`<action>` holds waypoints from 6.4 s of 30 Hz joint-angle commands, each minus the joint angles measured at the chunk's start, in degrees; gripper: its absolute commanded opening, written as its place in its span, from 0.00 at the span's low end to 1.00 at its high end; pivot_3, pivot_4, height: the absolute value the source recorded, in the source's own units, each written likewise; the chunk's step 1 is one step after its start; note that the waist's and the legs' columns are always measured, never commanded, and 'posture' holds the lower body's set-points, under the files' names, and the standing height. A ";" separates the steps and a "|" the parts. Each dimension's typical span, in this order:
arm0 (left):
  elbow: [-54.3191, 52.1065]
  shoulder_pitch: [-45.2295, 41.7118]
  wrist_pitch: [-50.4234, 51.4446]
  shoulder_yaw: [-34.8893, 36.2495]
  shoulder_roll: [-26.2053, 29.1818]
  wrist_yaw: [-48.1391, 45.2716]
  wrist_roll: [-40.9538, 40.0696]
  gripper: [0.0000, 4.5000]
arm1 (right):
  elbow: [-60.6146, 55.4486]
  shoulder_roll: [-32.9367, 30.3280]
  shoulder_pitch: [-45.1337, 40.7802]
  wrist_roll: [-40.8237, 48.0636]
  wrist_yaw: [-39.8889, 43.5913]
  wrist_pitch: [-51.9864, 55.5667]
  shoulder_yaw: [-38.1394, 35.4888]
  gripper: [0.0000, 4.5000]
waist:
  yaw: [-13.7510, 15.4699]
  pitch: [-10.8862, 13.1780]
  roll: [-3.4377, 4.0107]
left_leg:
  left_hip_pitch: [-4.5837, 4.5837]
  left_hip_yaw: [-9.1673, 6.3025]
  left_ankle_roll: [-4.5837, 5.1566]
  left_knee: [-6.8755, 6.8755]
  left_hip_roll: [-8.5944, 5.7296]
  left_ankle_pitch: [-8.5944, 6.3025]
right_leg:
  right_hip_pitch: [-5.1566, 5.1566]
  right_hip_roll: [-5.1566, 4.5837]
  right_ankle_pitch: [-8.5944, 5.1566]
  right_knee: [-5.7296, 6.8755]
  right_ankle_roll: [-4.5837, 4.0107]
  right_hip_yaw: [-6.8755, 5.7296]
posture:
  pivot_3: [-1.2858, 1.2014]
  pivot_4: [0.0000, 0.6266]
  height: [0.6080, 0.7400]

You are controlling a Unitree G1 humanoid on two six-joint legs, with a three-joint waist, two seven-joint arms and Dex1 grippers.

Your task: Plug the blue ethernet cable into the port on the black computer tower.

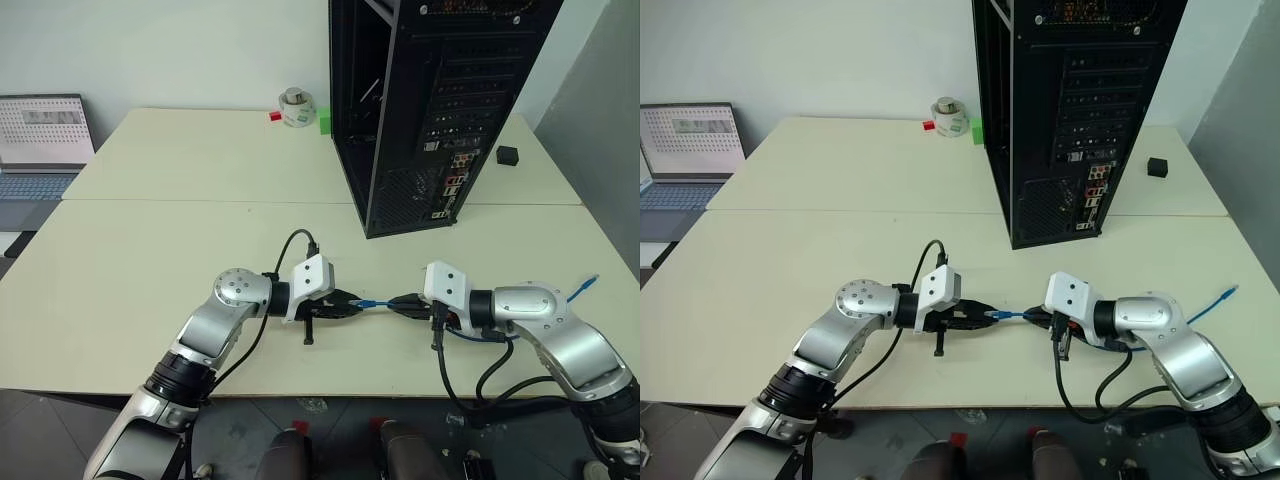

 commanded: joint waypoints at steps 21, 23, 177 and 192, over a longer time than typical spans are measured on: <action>13.68 0.87 -65.90 3.29 -0.46 20.42 20.62 0.07 | 2.73 9.30 -4.71 26.94 -4.22 24.98 -13.87 0.65 | 0.12 0.00 0.00 | -0.02 0.00 0.00 0.00 -0.02 0.00 | 0.00 -0.12 0.02 0.01 -0.01 0.01 | 0.52 0.24 1.00; 14.74 0.41 -68.77 3.88 -0.43 23.20 22.51 0.07 | 2.96 10.39 -5.03 28.67 -4.88 26.66 -14.22 0.65 | 0.12 0.00 0.00 | -0.02 0.00 0.00 0.00 -0.02 0.00 | 0.00 -0.13 0.02 0.01 -0.01 -0.01 | 0.52 0.24 1.00; -7.83 -3.69 3.39 2.84 -19.58 36.49 7.49 0.66 | 16.89 30.29 -12.98 -5.06 -51.15 -5.27 -22.40 0.00 | -0.19 -0.01 0.01 | -0.08 0.11 -0.01 -0.06 -0.02 0.01 | -0.15 -0.04 0.02 0.05 0.00 0.12 | 0.52 0.24 1.00; -8.13 -3.50 3.44 2.64 -19.52 36.26 7.75 0.66 | 18.11 30.53 -14.59 -5.18 -51.63 -6.32 -23.01 0.00 | -0.19 -0.01 0.01 | -0.09 0.12 -0.01 -0.07 -0.02 0.01 | -0.16 -0.04 0.02 0.05 0.00 0.14 | 0.52 0.24 1.00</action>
